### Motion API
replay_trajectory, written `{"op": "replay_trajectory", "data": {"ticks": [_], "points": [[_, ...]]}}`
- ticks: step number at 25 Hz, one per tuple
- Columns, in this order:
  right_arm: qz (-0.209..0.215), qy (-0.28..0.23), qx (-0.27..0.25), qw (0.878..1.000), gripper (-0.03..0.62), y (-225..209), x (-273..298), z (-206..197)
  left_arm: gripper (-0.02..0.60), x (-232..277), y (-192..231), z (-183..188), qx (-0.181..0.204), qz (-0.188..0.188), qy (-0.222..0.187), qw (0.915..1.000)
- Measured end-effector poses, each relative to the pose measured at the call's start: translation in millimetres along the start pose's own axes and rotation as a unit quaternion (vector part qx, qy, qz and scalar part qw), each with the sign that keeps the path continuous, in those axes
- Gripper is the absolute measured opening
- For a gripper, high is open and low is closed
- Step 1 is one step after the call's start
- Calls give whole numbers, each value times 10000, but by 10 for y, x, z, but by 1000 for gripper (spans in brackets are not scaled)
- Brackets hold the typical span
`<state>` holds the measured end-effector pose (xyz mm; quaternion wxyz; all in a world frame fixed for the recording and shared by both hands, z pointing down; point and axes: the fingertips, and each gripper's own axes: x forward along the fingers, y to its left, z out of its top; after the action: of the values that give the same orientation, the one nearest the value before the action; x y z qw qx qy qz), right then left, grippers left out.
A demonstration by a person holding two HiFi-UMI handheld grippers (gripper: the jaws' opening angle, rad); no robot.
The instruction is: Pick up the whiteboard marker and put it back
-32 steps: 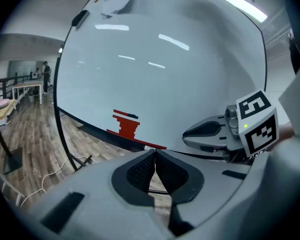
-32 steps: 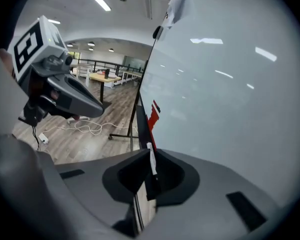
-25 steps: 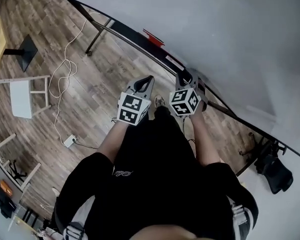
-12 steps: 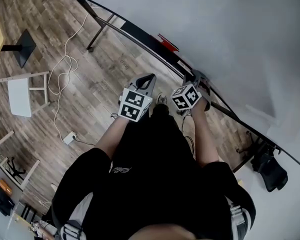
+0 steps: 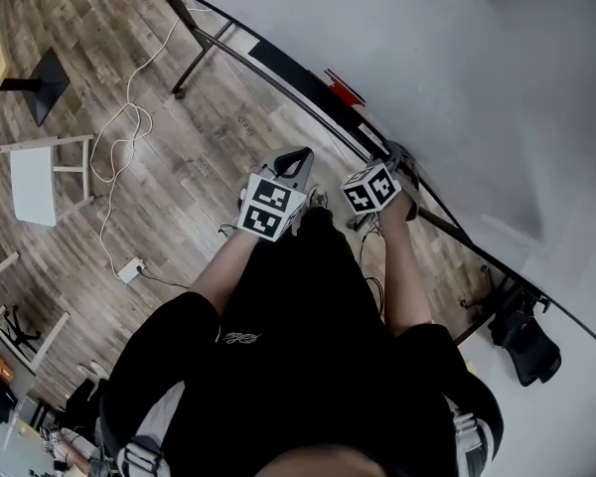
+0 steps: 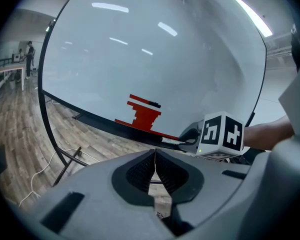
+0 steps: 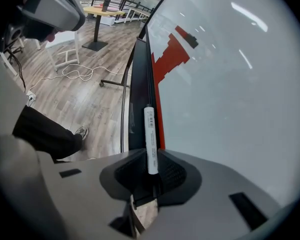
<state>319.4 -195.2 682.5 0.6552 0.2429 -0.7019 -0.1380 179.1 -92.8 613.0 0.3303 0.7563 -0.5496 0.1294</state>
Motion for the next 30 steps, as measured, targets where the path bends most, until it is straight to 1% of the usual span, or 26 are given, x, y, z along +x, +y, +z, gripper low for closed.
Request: {"op": "replay_trajectory", "data": {"ticks": [4, 6, 9, 14, 16, 18, 20, 22, 25, 28, 30], "points": [[-51, -64, 15, 10000, 58, 2, 19, 2, 8, 39, -46, -91, -14, 0, 94, 10000], [-14, -200, 65, 9998, 58, 25, 22, 16, 8, 47, -73, -106, 7, 38, 97, 9999], [36, -566, 227, 9981, 55, 29, -56, 31, 8, 18, -143, -54, 94, 151, 34, 9998], [-217, -1163, 194, 9928, 55, -53, -275, 50, 8, -16, -245, 75, 214, 349, -127, 9991], [-214, -1533, 315, 9874, 55, -82, -407, 79, 8, -9, -282, 130, 252, 455, -219, 9984], [-115, -1992, 592, 9781, 55, -121, -578, 102, 8, -3, -339, 198, 294, 555, -309, 9975], [18, -2496, 967, 9635, 55, -170, -763, 100, 8, -2, -415, 270, 344, 637, -429, 9965], [140, -3050, 1330, 9429, 55, -224, -954, 90, 8, -23, -512, 376, 409, 700, -676, 9944], [422, -3827, 1908, 9030, 55, -321, -1220, 79, 8, -93, -673, 606, 492, 830, -1212, 9879], [688, -4385, 2479, 8611, 55, -460, -1479, 41, 8, -176, -824, 788, 492, 1051, -1667, 9792], [765, -4652, 2658, 8409, 55, -541, -1705, 18, 8, -302, -928, 860, 464, 1212, -1854, 9741]]}}
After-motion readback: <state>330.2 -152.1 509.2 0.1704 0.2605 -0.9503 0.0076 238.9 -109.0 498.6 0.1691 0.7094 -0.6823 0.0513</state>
